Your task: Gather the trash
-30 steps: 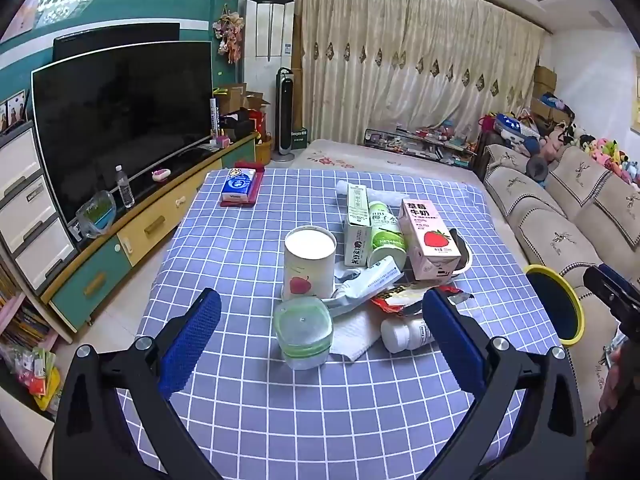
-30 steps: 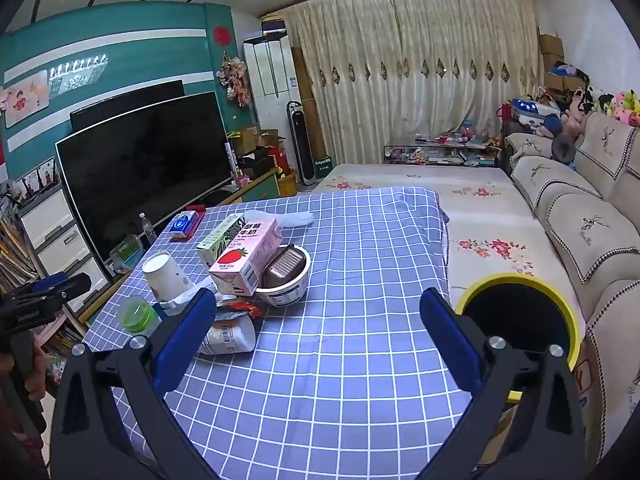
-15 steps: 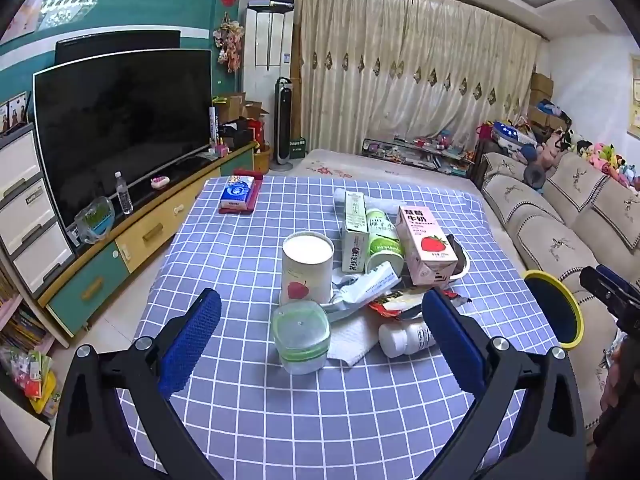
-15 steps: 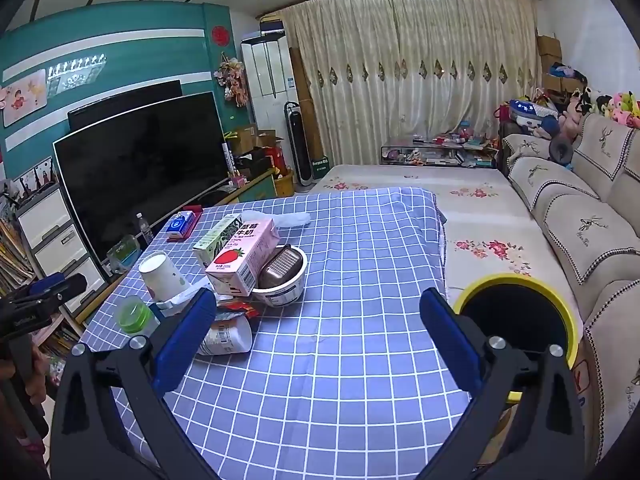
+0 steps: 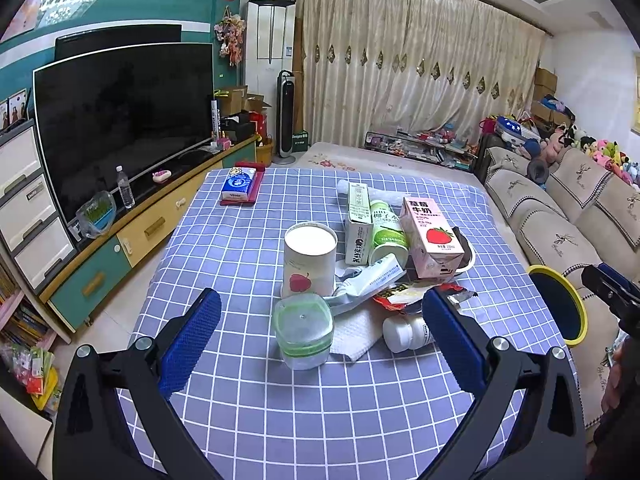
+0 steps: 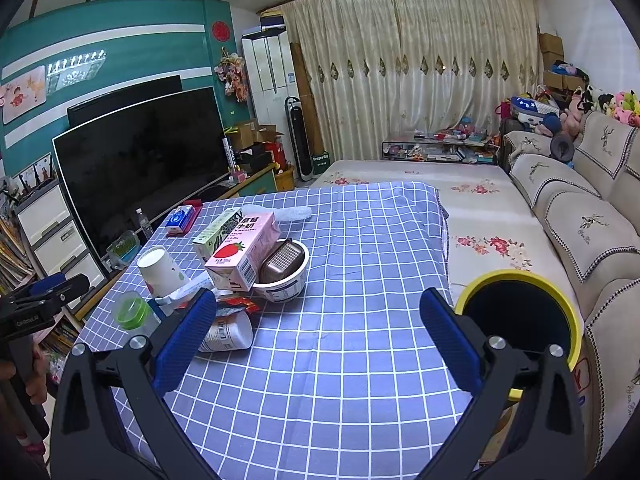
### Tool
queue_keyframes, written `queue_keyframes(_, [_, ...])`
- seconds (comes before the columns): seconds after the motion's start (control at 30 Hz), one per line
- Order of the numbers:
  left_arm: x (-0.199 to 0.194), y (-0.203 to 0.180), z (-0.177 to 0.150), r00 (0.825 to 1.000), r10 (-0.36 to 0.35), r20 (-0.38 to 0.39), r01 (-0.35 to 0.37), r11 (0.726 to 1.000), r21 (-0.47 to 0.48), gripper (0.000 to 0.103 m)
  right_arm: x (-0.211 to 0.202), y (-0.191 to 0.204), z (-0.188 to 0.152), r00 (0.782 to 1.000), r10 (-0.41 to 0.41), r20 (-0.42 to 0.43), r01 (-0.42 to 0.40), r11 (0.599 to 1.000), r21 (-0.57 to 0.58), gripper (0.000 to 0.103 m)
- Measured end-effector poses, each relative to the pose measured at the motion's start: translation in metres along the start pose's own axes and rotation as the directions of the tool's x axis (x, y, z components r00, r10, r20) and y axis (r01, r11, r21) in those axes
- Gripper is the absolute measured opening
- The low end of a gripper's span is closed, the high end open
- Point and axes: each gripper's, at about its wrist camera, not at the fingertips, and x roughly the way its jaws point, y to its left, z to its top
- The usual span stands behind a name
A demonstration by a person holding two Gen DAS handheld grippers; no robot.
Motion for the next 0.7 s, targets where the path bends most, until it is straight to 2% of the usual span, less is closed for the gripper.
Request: queue_keyframes(0.7, [0.0092, 0.0019, -0.0017, 1.0, -0.012, -0.017, 0.012, 1.0, -0.009, 0.099, 0.0083, 0.0016, 0.0002, 1.0, 0.001, -0.021, -0.001, 1.0, 0.005, 0.097])
